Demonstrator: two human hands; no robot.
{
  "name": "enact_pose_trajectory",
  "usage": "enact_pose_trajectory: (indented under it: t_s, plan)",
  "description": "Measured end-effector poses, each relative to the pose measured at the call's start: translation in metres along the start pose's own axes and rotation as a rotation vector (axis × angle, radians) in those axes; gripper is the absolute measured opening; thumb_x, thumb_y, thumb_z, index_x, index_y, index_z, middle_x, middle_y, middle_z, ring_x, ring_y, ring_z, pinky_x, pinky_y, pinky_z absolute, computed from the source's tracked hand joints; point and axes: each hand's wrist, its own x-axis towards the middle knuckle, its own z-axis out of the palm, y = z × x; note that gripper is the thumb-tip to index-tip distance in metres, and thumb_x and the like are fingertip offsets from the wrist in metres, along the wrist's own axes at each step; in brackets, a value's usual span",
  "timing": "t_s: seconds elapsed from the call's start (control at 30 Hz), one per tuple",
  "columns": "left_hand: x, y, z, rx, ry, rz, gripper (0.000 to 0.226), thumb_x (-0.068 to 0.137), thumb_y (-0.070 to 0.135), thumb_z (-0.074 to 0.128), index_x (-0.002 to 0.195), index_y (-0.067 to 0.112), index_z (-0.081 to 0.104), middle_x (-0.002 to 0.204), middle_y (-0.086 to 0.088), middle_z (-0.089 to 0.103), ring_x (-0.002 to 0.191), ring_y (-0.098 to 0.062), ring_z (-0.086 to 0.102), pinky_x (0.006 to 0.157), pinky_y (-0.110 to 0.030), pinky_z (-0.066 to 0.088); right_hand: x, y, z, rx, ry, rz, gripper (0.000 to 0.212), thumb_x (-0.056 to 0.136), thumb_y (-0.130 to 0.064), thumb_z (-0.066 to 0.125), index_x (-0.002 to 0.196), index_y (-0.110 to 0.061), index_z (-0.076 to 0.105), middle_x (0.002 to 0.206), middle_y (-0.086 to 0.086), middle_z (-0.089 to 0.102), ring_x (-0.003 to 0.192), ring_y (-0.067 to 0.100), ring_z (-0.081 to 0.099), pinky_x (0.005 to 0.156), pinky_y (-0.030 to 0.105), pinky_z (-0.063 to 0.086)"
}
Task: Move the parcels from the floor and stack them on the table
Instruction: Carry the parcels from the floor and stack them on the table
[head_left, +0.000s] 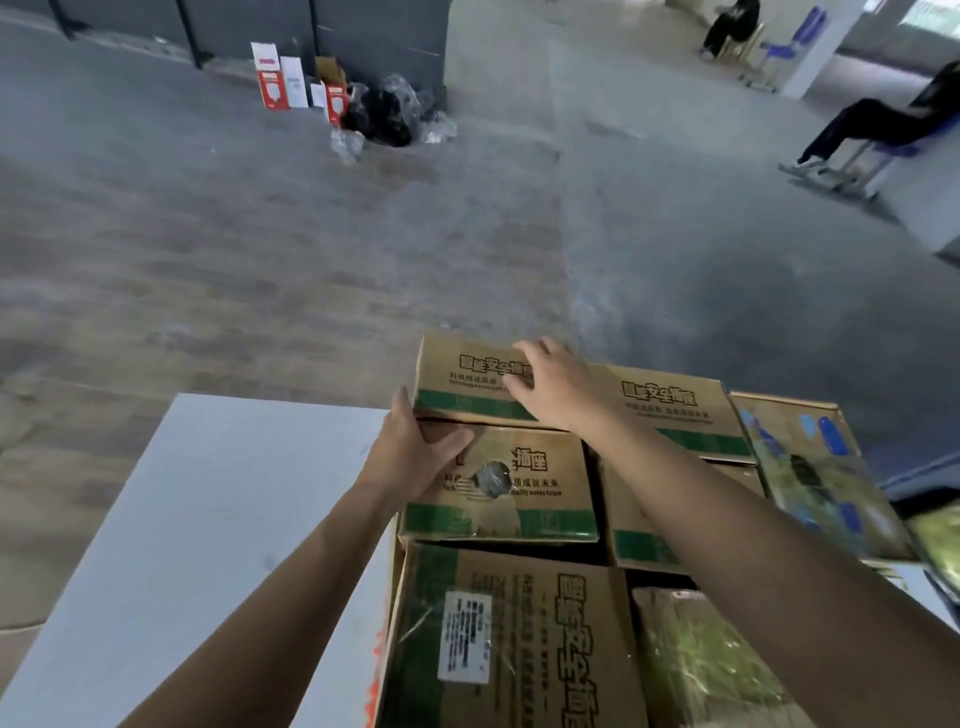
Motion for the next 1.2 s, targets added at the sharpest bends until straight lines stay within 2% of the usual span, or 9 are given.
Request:
enact_pose_trajectory:
  t_s: [0.23, 0.4, 0.57, 0.67, 0.73, 0.93, 1.03, 1.1, 1.2]
  plan:
    - [-0.003, -0.011, 0.009, -0.100, -0.016, -0.079, 0.058, 0.083, 0.038, 0.070, 0.131, 0.026, 0.040, 0.113, 0.008, 0.064, 0.098, -0.013, 0.063, 0.083, -0.037, 0.056, 0.021, 0.002, -0.001, -0.031, -0.181, 0.040, 0.072, 0.095, -0.065, 0.030, 0.155, -0.029, 0.013, 0.158, 0.007, 0.027, 0.142, 0.030, 0.030, 0.112, 0.051, 0.029]
    - [-0.008, -0.012, 0.014, -0.132, -0.007, -0.138, 0.047, 0.092, 0.036, 0.060, 0.132, 0.027, 0.038, 0.102, 0.011, 0.062, 0.090, -0.010, 0.063, 0.072, -0.029, 0.054, 0.022, 0.011, -0.003, 0.007, -0.224, 0.033, 0.070, 0.093, -0.067, 0.034, 0.148, -0.023, 0.032, 0.150, 0.008, 0.037, 0.135, 0.028, 0.038, 0.104, 0.047, 0.037]
    - [-0.006, -0.013, 0.016, -0.118, 0.001, -0.119, 0.048, 0.091, 0.037, 0.060, 0.133, 0.027, 0.040, 0.108, 0.011, 0.062, 0.096, -0.012, 0.061, 0.079, -0.033, 0.052, 0.027, 0.013, -0.008, -0.047, -0.223, 0.005, 0.062, 0.097, -0.064, 0.026, 0.129, -0.016, 0.049, 0.117, 0.003, 0.062, 0.096, 0.020, 0.062, 0.078, 0.035, 0.051]
    - [-0.007, -0.016, 0.016, -0.127, 0.002, -0.116, 0.047, 0.090, 0.038, 0.061, 0.132, 0.027, 0.042, 0.112, 0.010, 0.063, 0.097, -0.012, 0.063, 0.079, -0.033, 0.054, 0.028, 0.012, -0.007, -0.076, -0.229, 0.006, 0.051, 0.100, -0.059, 0.023, 0.110, -0.017, 0.051, 0.079, -0.002, 0.056, 0.061, 0.012, 0.051, 0.054, 0.025, 0.042]
    - [-0.009, -0.018, 0.017, -0.142, -0.001, -0.101, 0.046, 0.088, 0.038, 0.065, 0.127, 0.028, 0.044, 0.110, 0.011, 0.064, 0.096, -0.010, 0.063, 0.076, -0.029, 0.054, 0.027, 0.011, -0.004, -0.078, -0.217, 0.006, 0.048, 0.100, -0.058, 0.022, 0.103, -0.018, 0.049, 0.070, -0.004, 0.048, 0.054, 0.011, 0.043, 0.050, 0.025, 0.034]
    - [-0.014, -0.016, 0.016, -0.213, -0.011, -0.113, 0.046, 0.087, 0.035, 0.066, 0.127, 0.027, 0.044, 0.102, 0.015, 0.064, 0.085, -0.002, 0.063, 0.060, -0.017, 0.047, 0.029, 0.015, 0.002, -0.053, -0.202, -0.017, 0.048, 0.100, -0.058, 0.023, 0.095, -0.019, 0.050, 0.069, -0.005, 0.047, 0.054, 0.011, 0.042, 0.050, 0.025, 0.034]
    - [-0.014, -0.014, 0.018, -0.196, -0.009, -0.126, 0.043, 0.089, 0.037, 0.063, 0.127, 0.026, 0.045, 0.101, 0.015, 0.063, 0.082, -0.001, 0.062, 0.058, -0.017, 0.045, 0.025, 0.015, 0.010, -0.075, -0.169, -0.013, 0.051, 0.100, -0.058, 0.020, 0.097, -0.017, 0.051, 0.073, -0.003, 0.052, 0.058, 0.013, 0.048, 0.054, 0.029, 0.043]
    - [-0.012, -0.014, 0.017, -0.161, -0.015, -0.123, 0.044, 0.089, 0.038, 0.062, 0.127, 0.025, 0.046, 0.110, 0.009, 0.064, 0.084, -0.002, 0.061, 0.061, -0.019, 0.046, 0.021, 0.010, 0.019, -0.183, -0.073, -0.009, 0.056, 0.100, -0.055, 0.015, 0.104, -0.014, 0.053, 0.081, 0.000, 0.058, 0.067, 0.017, 0.056, 0.065, 0.036, 0.053]
    - [-0.011, -0.013, 0.012, -0.127, -0.017, -0.135, 0.049, 0.088, 0.041, 0.061, 0.130, 0.022, 0.043, 0.121, 0.003, 0.062, 0.090, -0.012, 0.065, 0.074, -0.030, 0.056, 0.015, -0.001, 0.023, -0.269, 0.068, -0.022, 0.050, 0.103, -0.043, 0.019, 0.127, -0.014, 0.051, 0.111, 0.007, 0.061, 0.096, 0.025, 0.059, 0.088, 0.043, 0.049]
